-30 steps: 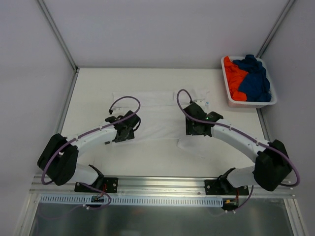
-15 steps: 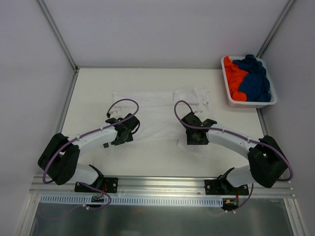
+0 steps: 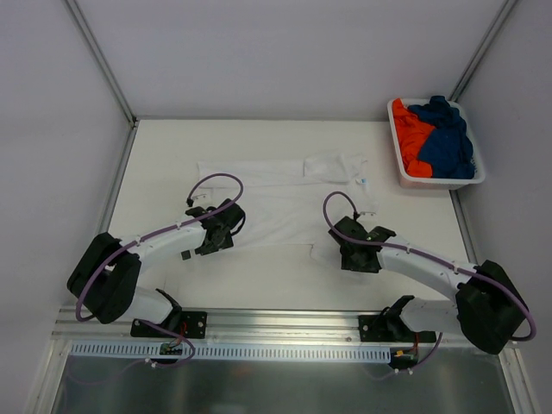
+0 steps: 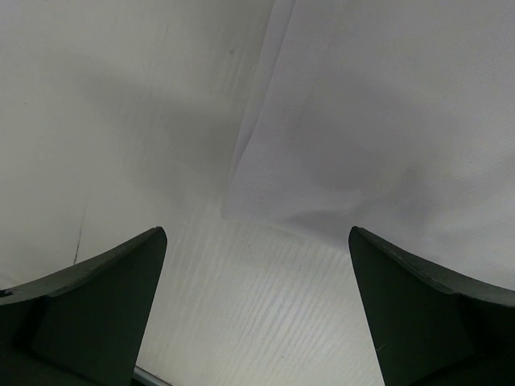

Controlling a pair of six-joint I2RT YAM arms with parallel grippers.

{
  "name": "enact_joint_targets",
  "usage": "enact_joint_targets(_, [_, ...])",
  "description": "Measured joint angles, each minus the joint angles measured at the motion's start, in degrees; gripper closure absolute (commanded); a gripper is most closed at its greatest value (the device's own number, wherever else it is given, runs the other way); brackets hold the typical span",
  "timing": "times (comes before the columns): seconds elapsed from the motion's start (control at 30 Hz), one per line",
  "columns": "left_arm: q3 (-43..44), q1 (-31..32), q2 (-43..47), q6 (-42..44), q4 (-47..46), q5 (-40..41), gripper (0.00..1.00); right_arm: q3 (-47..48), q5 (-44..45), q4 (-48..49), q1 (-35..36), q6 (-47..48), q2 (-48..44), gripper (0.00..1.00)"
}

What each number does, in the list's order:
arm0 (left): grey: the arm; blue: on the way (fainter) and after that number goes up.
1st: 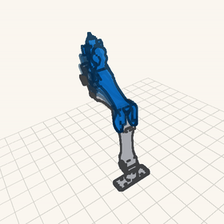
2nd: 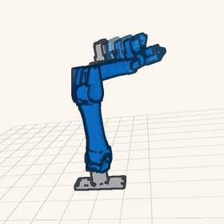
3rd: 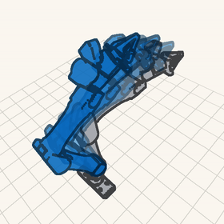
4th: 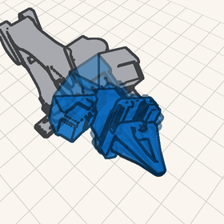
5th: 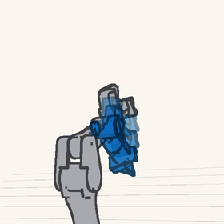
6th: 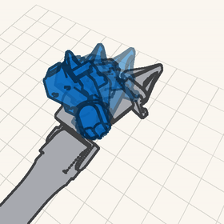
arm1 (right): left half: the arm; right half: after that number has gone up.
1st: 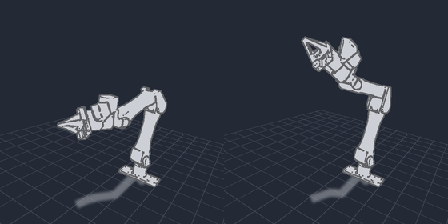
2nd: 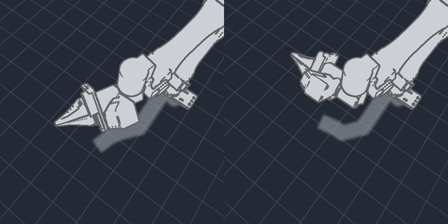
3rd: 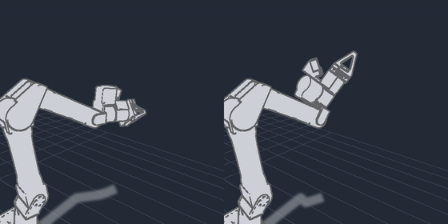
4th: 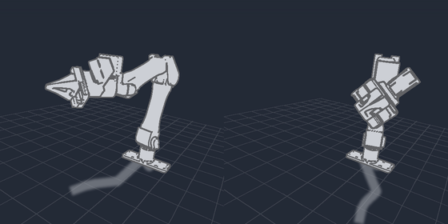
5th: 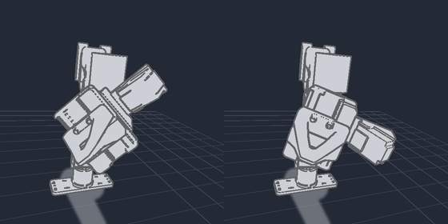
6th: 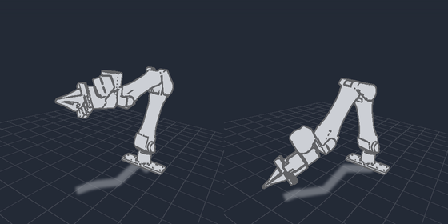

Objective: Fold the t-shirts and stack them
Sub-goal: Fold the tshirt

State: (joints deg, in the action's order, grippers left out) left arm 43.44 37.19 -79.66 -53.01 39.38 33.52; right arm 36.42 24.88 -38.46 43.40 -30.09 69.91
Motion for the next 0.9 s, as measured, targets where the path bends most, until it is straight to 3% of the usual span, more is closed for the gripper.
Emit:
enact_joint_targets(0.53, [0.42, 0.00, -2.51, -0.20, -1.11, 1.03, 0.03, 2.84, 2.62, 1.33, 2.34, -1.46, 8.63, 0.46])
enact_joint_targets(0.73, [0.39, 0.00, -4.39, -0.20, -3.89, -0.17, 0.16, 2.84, 2.86, 1.66, 2.95, -1.92, 8.81, 0.56])
enact_joint_targets(0.83, [0.39, 0.00, -4.74, -0.24, -5.05, -0.37, 0.33, 2.84, 2.75, 2.12, 3.32, -2.21, 8.92, 0.60])
enact_joint_targets(0.87, [0.39, 0.00, -5.01, -0.28, -5.60, -0.39, 0.47, 2.84, 2.75, 2.14, 3.45, -2.27, 8.92, 0.61])
enact_joint_targets(0.9, [0.39, 0.00, -5.22, -0.39, -6.08, -0.44, 0.53, 2.84, 2.75, 2.21, 3.56, -2.34, 8.90, 0.62])
